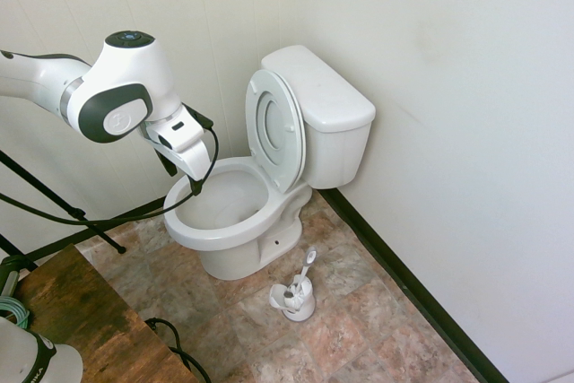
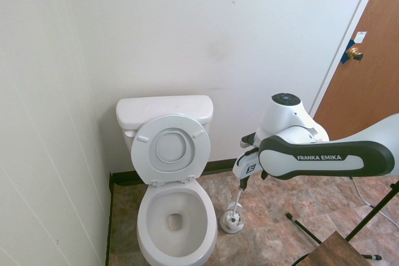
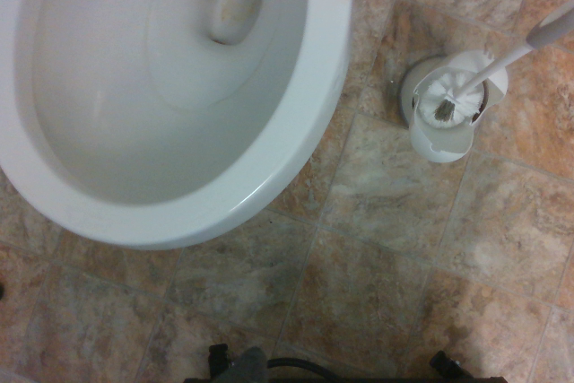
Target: Clean the toilet
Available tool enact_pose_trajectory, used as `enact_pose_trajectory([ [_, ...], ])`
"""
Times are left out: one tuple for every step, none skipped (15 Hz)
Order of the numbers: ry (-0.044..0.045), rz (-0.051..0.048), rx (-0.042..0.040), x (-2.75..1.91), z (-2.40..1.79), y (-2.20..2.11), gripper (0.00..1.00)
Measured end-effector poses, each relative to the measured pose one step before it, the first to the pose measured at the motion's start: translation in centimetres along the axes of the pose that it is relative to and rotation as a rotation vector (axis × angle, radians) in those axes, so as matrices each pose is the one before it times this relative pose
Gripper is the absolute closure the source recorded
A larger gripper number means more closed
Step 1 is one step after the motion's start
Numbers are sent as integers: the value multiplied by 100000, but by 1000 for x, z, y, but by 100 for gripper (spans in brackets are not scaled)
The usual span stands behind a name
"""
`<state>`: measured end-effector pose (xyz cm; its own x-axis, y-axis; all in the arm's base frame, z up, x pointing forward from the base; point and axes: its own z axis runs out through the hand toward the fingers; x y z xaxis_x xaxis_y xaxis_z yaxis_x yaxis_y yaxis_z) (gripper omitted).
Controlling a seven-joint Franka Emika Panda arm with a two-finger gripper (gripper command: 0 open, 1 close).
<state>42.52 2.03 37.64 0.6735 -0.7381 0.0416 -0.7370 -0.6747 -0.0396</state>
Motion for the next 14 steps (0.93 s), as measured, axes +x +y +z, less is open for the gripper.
enact_pose_trajectory([
  [18, 34, 36, 52, -13, -41, 0],
  [-59, 695, -142, 231, 134, 112, 0],
  [105, 1817, 107, 641, 315, 252, 0],
  [316, 3451, 365, 1218, 413, 338, 0],
  [177, 4272, 403, 1839, 490, 321, 0],
  [-149, 4468, 313, 2124, 787, 243, 0],
  [-260, 4461, 36, 2152, 1191, 72, 0],
  [-548, 3971, -394, 2056, 1512, -100, 0],
  [-818, 3235, -553, 1802, 1874, -353, 0],
  [-732, 3133, -312, 1565, 1895, -564, 0],
  [-808, 3054, -306, 1363, 2022, -694, 0],
  [-646, 3080, 34, 1374, 2086, -882, 0],
  [-559, 3008, 51, 1261, 1830, -887, 0],
  [-474, 2962, -184, 1194, 1713, -888, 0],
])
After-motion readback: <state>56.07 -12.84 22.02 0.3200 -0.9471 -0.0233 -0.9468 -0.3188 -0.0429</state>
